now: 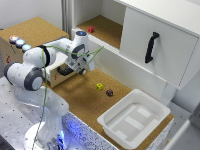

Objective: Push the handle of the drawer

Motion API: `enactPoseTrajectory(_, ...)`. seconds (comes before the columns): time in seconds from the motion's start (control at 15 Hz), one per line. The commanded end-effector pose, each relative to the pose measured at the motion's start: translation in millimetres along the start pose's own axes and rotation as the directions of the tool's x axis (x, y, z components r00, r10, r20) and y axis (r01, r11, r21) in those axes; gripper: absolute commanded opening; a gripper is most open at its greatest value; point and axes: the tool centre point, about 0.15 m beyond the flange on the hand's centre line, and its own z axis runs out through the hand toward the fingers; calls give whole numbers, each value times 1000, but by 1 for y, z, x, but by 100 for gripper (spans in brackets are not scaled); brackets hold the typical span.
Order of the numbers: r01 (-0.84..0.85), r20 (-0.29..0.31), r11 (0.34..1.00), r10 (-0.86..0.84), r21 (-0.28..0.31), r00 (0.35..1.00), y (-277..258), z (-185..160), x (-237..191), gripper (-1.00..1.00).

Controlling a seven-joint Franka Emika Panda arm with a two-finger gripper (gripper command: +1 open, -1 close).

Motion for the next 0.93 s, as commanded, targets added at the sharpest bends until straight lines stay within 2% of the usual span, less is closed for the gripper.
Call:
enactPoseTrajectory(0.0, 19, 69, 1000, -18, -11, 997, -58, 10, 6, -100)
enactPoseTrajectory(0.47, 145, 66, 989, -145, 18, 987, -132, 11, 8, -100)
enactPoseTrajectory(0.6, 174, 84, 984, -175, 26, 981, -152, 18, 9, -100)
enactPoseTrajectory(0.87, 261, 71, 965, -263, 35, 962, -201, 14, 9, -100)
